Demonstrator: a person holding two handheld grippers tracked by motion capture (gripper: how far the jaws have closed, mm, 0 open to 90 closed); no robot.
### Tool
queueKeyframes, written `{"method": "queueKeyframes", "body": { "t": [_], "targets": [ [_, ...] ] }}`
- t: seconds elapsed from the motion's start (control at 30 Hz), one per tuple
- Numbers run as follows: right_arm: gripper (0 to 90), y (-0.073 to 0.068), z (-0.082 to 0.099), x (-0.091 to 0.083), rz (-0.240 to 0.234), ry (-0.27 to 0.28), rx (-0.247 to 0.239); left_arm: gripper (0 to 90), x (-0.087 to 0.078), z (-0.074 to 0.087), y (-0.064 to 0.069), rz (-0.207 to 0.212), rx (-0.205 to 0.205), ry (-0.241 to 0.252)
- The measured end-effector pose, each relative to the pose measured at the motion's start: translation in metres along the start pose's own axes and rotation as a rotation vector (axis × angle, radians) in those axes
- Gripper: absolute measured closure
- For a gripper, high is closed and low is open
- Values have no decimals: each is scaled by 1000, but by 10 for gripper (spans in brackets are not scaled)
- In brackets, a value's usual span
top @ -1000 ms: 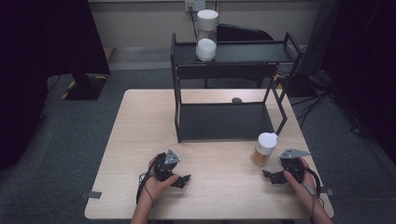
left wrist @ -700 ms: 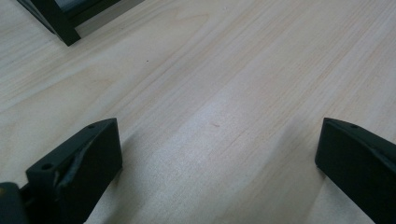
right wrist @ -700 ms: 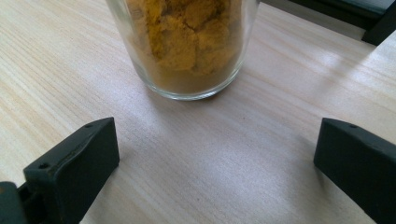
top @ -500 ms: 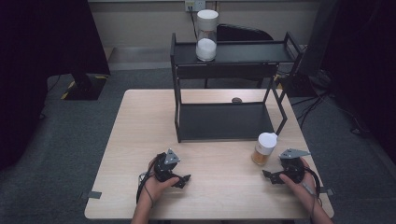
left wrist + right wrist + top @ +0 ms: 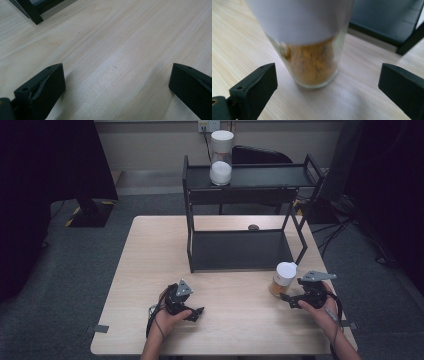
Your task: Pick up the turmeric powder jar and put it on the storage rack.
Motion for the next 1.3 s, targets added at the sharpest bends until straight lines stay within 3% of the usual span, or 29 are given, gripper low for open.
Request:
{"method": "queueKeyframes", "body": {
  "t": [0.13,0.37,0.47,0.53,0.7,1.3],
  "targets": [
    [35,0,-5,2,-18,39,-3,0,0,0,0,0,0,0],
    [176,0,-12,12,-41,103,-22,0,0,0,0,0,0,0],
    [301,-1,-13,18,-63,145,-50,0,0,0,0,0,0,0],
    [305,-6,-19,18,-43,134,-80,0,0,0,0,0,0,0],
    [307,-6,-29,22,-52,116,-99,0,0,0,0,0,0,0],
    [307,11,-78,25,-110,115,-44,0,0,0,0,0,1,0]
  ]
}}
Point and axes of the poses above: each handheld gripper's, and its own axes: x roughly forward along the jaws, z roughly out of its underside, y roughly to its right, the point moved 4 cm from there along x, roughly forward along the jaws, and after that the axes turned 2 degrees about -x, right-handed, at the moved point
